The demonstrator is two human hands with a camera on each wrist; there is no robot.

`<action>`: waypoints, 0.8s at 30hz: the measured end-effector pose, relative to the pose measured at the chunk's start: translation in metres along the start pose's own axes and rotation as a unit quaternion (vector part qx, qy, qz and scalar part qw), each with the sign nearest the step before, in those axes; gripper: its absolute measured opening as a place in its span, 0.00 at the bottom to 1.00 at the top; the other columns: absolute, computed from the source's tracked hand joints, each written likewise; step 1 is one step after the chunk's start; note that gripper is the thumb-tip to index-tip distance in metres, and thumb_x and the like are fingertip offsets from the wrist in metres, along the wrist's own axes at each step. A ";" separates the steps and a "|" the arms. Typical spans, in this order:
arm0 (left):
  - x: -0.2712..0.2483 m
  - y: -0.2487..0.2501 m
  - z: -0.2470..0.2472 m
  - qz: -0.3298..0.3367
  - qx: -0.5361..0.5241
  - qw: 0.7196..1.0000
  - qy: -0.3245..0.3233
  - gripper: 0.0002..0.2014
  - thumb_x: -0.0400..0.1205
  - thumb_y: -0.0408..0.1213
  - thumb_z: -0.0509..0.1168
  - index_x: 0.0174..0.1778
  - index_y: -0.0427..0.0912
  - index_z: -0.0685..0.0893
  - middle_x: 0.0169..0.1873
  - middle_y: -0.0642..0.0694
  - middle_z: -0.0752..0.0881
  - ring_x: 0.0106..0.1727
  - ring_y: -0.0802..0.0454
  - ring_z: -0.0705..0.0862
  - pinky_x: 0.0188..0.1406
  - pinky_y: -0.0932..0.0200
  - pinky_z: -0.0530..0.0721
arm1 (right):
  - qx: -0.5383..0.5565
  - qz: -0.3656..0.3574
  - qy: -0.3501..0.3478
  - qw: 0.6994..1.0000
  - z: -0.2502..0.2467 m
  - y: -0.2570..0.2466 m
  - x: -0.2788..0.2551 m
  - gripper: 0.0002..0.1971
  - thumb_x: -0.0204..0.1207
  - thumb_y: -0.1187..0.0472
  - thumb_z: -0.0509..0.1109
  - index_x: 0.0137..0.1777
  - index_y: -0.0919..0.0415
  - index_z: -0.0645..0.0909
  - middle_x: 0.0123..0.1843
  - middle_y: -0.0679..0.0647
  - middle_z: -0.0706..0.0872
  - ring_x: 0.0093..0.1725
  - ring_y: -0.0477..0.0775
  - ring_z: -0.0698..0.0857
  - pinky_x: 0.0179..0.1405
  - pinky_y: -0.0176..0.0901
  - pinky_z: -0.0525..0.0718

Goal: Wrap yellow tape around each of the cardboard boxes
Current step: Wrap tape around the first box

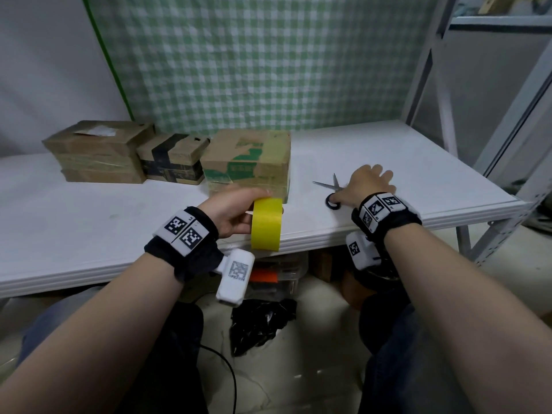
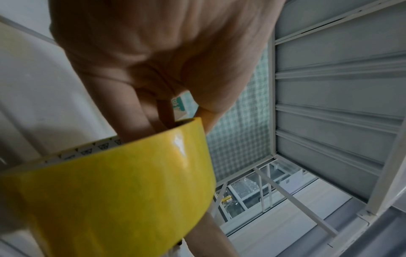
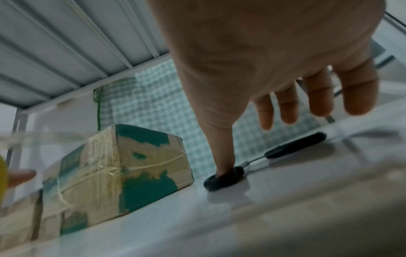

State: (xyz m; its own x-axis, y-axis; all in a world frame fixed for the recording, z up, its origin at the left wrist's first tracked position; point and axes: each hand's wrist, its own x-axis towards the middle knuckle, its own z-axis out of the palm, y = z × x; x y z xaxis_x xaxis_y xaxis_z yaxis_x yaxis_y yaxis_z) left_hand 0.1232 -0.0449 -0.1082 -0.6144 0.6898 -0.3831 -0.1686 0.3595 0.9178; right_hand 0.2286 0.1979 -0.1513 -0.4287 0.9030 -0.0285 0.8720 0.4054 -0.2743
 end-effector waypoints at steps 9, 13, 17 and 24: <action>-0.006 -0.001 0.000 -0.002 0.007 1.000 -0.013 0.13 0.90 0.43 0.62 0.60 0.40 0.88 0.37 0.50 0.94 0.30 0.58 0.91 0.23 0.63 0.85 | -0.014 -0.040 -0.027 0.999 -0.016 0.013 -0.016 0.22 0.63 0.47 0.85 0.40 0.61 0.79 0.39 0.55 0.85 0.34 0.55 0.82 0.30 0.41 0.75; -0.005 -0.002 -0.001 0.003 0.006 1.000 -0.014 0.13 0.89 0.42 0.62 0.60 0.39 0.88 0.39 0.49 0.94 0.32 0.56 0.91 0.24 0.62 0.86 | -0.031 -0.036 -0.041 0.998 -0.018 0.017 -0.018 0.27 0.62 0.40 0.84 0.43 0.60 0.79 0.44 0.55 0.85 0.41 0.58 0.84 0.35 0.44 0.78; -0.005 -0.003 0.000 0.005 0.004 1.000 -0.016 0.14 0.90 0.42 0.62 0.61 0.38 0.88 0.39 0.48 0.94 0.33 0.55 0.92 0.25 0.61 0.87 | -0.043 -0.049 -0.028 0.997 -0.019 0.015 -0.023 0.27 0.63 0.42 0.84 0.46 0.61 0.77 0.51 0.56 0.80 0.47 0.61 0.83 0.40 0.47 0.80; -0.003 -0.005 -0.002 0.012 -0.007 0.999 -0.032 0.16 0.89 0.41 0.62 0.65 0.35 0.86 0.45 0.45 0.94 0.37 0.49 0.93 0.37 0.54 0.92 | 0.287 -0.075 -0.088 0.951 -0.022 0.004 -0.022 0.19 0.70 0.48 0.81 0.38 0.67 0.89 0.33 0.52 0.90 0.24 0.51 0.74 0.27 0.39 0.74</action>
State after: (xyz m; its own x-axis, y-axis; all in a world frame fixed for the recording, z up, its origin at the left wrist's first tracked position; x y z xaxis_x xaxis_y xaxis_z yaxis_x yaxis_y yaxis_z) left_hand 0.1245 -0.0498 -0.1116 -0.5677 0.7371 -0.3666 -0.1649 0.3344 0.9279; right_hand 0.2468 0.1827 -0.1305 -0.6149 0.7829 -0.0942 0.5466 0.3371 -0.7666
